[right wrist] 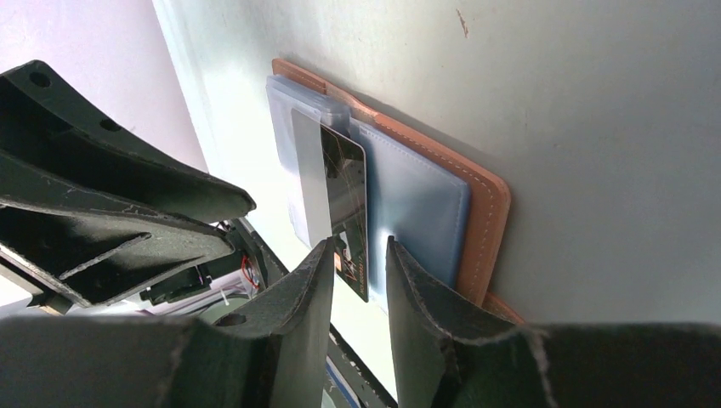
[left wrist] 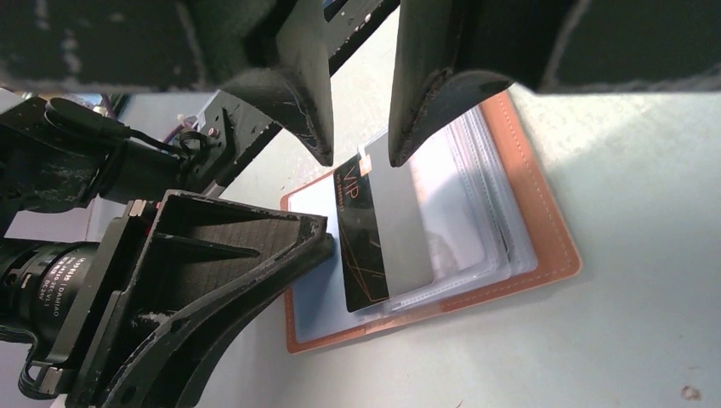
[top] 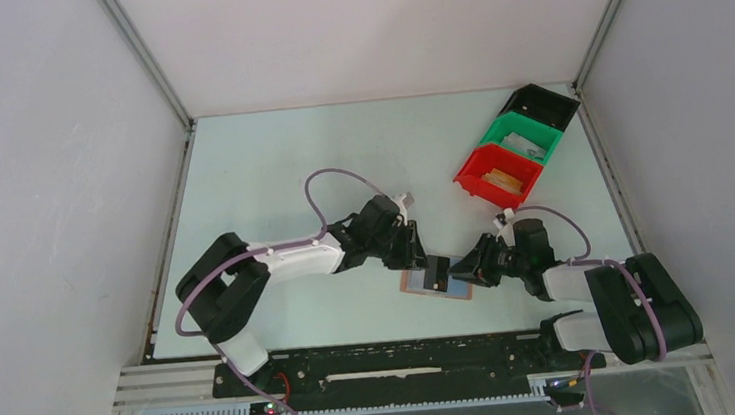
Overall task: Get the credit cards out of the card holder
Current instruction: Remove the credit card from the card holder.
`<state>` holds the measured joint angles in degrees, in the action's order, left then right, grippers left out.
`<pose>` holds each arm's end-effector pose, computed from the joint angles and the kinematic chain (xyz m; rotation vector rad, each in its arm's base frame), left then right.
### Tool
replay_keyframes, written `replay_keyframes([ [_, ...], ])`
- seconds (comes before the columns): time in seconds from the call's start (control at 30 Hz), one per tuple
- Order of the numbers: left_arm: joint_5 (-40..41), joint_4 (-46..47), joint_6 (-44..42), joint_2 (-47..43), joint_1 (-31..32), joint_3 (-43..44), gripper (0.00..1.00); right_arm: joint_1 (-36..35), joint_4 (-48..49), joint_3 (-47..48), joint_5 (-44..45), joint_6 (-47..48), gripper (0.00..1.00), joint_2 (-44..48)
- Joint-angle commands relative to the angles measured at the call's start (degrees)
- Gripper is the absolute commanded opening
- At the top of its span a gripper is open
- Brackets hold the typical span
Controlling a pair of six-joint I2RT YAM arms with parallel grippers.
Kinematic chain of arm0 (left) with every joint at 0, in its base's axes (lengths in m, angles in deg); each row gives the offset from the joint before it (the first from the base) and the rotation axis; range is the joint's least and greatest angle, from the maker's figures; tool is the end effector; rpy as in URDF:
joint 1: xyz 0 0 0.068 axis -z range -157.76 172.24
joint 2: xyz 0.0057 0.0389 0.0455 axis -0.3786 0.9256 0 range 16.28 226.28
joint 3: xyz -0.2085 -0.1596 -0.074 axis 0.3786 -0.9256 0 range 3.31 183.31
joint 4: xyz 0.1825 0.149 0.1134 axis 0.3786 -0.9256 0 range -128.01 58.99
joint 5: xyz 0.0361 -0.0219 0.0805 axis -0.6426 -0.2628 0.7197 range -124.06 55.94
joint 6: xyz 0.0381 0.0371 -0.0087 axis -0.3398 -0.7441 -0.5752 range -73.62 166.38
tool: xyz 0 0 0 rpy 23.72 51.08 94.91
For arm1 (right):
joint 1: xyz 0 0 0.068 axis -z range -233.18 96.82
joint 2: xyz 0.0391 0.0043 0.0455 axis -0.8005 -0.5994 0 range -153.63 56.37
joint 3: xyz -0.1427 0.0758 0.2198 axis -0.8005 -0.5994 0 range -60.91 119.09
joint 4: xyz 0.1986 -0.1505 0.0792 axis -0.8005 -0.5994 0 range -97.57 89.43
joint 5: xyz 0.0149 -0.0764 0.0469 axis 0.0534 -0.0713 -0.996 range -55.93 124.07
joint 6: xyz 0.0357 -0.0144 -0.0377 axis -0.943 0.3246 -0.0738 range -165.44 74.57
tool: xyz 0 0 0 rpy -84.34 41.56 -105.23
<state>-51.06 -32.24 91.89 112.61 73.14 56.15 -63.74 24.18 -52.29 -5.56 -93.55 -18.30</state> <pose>0.2094 -0.2742 0.1747 0.2860 2.6091 -1.0754 0.1734 0.0554 0.1016 0.4041 2.4112 1.2932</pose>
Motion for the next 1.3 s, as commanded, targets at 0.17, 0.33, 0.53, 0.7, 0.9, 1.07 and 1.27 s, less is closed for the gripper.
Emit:
replay_keyframes([
  [0.17, -2.8, 4.5, -0.6, 5.1, 0.5, 0.8, 0.36, 0.3, 0.1, -0.8, 1.1, 0.4, 0.38, 0.3],
  [0.33, 0.3, 0.0, -0.8, 7.4, 0.4, 2.4, 0.35, 0.2, 0.5, -0.9, 0.9, -0.2, 0.39, 0.3],
  [0.53, 2.2, -3.5, -0.9, 8.0, 0.4, 3.3, 0.34, 0.0, 3.4, -1.3, 0.8, -1.2, 0.39, -1.7],
  [0.7, 1.8, -3.7, -1.0, 8.5, 0.4, 3.6, 0.35, -0.8, 11.7, -1.9, -1.3, -4.7, 0.38, -6.9],
  [0.9, 1.9, -3.9, -1.1, 8.5, 0.4, 3.7, 0.35, -0.9, 21.4, -3.2, -2.9, -8.6, 0.32, -12.8],
  [1.07, 1.7, -4.0, -1.2, 8.7, 0.4, 3.9, 0.34, -1.2, 24.3, -3.1, -4.2, -9.5, 0.28, -14.3],
  [1.27, 1.7, -4.2, -1.4, 9.0, 0.3, 4.2, 0.34, -1.5, 24.9, -2.9, -4.8, -10.1, 0.19, -13.9],
])
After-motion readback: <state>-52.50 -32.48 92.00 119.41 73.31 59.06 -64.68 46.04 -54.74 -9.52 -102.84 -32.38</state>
